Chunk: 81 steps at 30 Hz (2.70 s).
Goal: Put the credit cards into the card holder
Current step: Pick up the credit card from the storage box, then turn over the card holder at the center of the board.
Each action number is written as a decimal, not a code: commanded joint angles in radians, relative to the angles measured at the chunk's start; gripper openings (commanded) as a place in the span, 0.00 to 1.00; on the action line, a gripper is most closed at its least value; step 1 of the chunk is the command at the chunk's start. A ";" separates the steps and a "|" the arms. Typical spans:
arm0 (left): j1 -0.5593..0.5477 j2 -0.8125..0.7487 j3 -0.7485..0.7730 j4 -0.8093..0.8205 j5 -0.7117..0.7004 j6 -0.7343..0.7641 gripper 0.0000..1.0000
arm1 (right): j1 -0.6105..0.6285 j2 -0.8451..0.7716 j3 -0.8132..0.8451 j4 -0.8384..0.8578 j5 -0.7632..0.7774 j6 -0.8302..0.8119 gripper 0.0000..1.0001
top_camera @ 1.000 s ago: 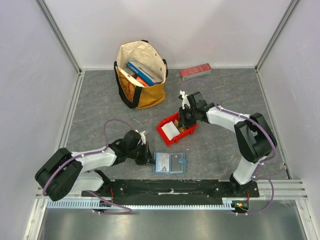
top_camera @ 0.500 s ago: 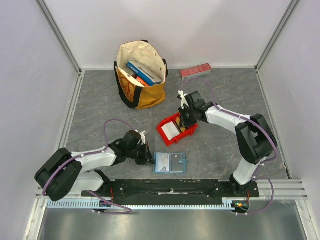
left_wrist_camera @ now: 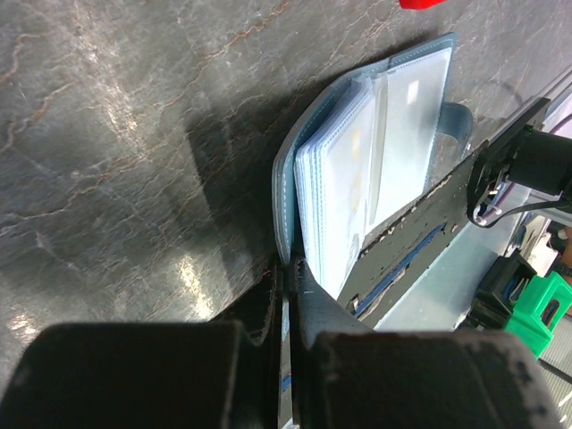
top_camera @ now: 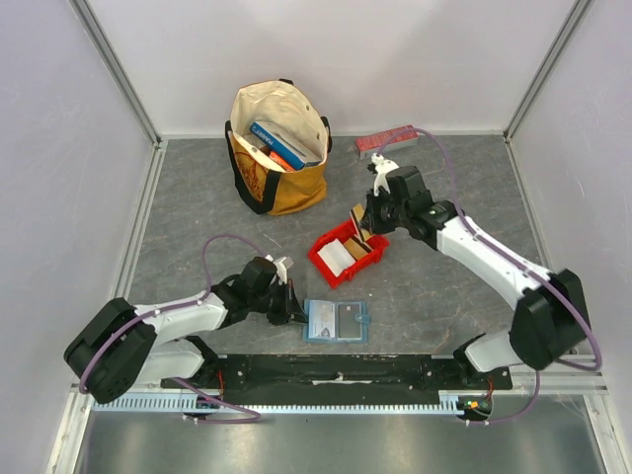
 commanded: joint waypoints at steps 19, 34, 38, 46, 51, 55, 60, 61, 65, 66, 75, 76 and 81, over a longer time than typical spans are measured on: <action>-0.005 -0.158 -0.056 0.016 0.027 -0.058 0.02 | 0.921 -0.162 -0.345 0.320 0.926 0.853 0.00; -0.004 -0.160 -0.065 0.016 0.020 -0.056 0.02 | 0.955 -0.038 -0.305 0.284 0.996 0.879 0.00; -0.004 -0.163 -0.065 0.018 0.022 -0.055 0.02 | 0.955 -0.007 -0.295 0.283 0.983 0.873 0.00; -0.004 -0.172 -0.072 0.018 0.020 -0.056 0.02 | 0.954 0.027 -0.280 0.258 0.983 0.871 0.00; -0.004 -0.174 -0.074 0.018 0.020 -0.056 0.02 | 0.954 0.054 -0.263 0.217 0.985 0.873 0.00; -0.004 -0.174 -0.072 0.018 0.020 -0.056 0.02 | 0.954 0.054 -0.249 0.188 0.994 0.867 0.00; -0.005 -0.172 -0.079 0.018 0.016 -0.055 0.02 | 0.954 0.025 -0.254 0.188 0.994 0.851 0.00; -0.004 -0.174 -0.079 0.018 0.014 -0.056 0.02 | 0.954 0.018 -0.257 0.186 0.994 0.848 0.00; -0.005 -0.174 -0.080 0.016 0.014 -0.053 0.02 | 0.954 -0.004 -0.266 0.194 0.983 0.844 0.00; -0.004 -0.172 -0.080 0.016 0.013 -0.053 0.02 | 0.954 -0.008 -0.266 0.203 0.980 0.839 0.00; -0.004 -0.167 -0.075 0.016 0.014 -0.050 0.02 | 0.954 0.013 -0.268 0.252 0.967 0.815 0.00; -0.004 -0.169 -0.075 0.015 0.014 -0.050 0.02 | 0.954 0.018 -0.266 0.249 0.970 0.815 0.00; -0.004 -0.164 -0.072 0.016 0.016 -0.050 0.02 | 0.952 0.045 -0.254 0.214 0.983 0.827 0.00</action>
